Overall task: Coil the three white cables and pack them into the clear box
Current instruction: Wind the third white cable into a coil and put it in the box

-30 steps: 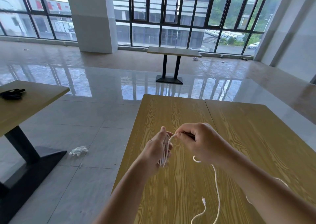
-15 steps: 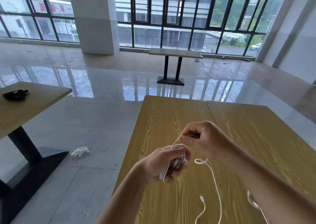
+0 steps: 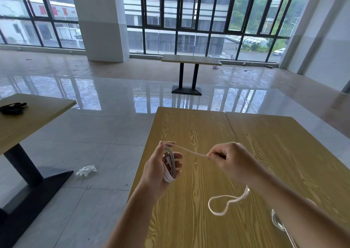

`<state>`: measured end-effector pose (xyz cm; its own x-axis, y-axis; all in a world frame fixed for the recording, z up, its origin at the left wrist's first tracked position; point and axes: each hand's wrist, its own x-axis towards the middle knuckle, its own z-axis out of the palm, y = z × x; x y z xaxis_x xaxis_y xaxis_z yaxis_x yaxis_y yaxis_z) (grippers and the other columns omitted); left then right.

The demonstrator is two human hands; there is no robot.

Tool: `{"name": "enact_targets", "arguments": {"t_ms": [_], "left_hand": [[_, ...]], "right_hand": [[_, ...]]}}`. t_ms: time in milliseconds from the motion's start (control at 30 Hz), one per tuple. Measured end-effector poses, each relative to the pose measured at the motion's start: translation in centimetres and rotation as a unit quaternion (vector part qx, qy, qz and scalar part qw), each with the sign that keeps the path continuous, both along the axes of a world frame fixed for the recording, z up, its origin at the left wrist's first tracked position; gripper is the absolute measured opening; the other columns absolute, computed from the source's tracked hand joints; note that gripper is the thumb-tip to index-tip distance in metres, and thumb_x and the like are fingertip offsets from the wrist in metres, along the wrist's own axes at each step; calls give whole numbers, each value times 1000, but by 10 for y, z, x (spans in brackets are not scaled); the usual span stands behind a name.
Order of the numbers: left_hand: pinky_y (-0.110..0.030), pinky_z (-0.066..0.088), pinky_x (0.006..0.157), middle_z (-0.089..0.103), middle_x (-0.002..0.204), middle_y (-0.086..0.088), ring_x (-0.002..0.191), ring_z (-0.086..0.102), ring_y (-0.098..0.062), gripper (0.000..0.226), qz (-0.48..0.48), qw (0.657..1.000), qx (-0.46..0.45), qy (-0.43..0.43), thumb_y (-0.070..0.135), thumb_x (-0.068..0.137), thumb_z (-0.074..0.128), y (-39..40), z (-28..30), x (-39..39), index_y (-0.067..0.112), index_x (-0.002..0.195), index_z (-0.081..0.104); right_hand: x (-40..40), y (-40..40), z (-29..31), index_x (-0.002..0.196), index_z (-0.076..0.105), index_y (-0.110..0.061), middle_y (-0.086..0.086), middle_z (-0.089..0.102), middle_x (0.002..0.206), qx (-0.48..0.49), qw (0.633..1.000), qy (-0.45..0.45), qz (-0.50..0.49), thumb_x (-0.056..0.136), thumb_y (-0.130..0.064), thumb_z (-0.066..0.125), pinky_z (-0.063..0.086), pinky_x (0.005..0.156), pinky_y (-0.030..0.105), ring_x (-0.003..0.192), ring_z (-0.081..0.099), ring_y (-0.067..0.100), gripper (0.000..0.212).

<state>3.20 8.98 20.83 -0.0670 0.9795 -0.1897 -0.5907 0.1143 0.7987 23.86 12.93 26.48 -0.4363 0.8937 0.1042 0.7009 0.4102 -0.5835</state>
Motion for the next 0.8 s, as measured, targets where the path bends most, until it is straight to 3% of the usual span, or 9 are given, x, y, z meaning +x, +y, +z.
{"name": "enact_targets", "arguments": {"t_ms": [167,333,433,567,800], "left_hand": [[-35,50,61,71,87,-13,74,69,-22,40,80,996,-34,13,43,104,36,3,2,9,15,104,64],[-44,56,71,64,81,-15,75,67,-30,39,111,988,-63,-84,43,102,43,3,5,10,8,101,61],[-44,56,66,62,79,-11,68,66,-27,37,100,982,-65,-145,46,100,46,4,3,8,12,98,61],[-29,47,48,54,71,-8,53,53,-18,35,55,976,-32,-209,48,99,44,5,-2,3,15,94,55],[-21,34,42,47,60,-2,47,41,-12,36,155,972,-55,-166,47,102,40,10,-6,-12,16,89,53]], "right_hand": [[-16,-15,-9,85,74,-18,-10,57,58,-10,998,-55,32,98,-26,59,36,44,14,42,48,-5,22],[-25,-22,-18,61,57,-26,-10,52,55,-45,996,-59,49,98,-26,58,38,46,21,43,44,4,37],[-29,-25,-22,66,62,-23,-10,55,59,-52,995,-67,56,98,-27,57,39,47,20,46,46,3,32],[-31,-28,-22,76,68,-15,-8,55,58,-55,994,-59,75,97,-26,58,41,49,22,47,47,5,27],[-29,-37,-13,82,71,-15,-7,54,58,-68,989,-63,118,99,-27,56,40,47,20,46,46,4,26]]}}
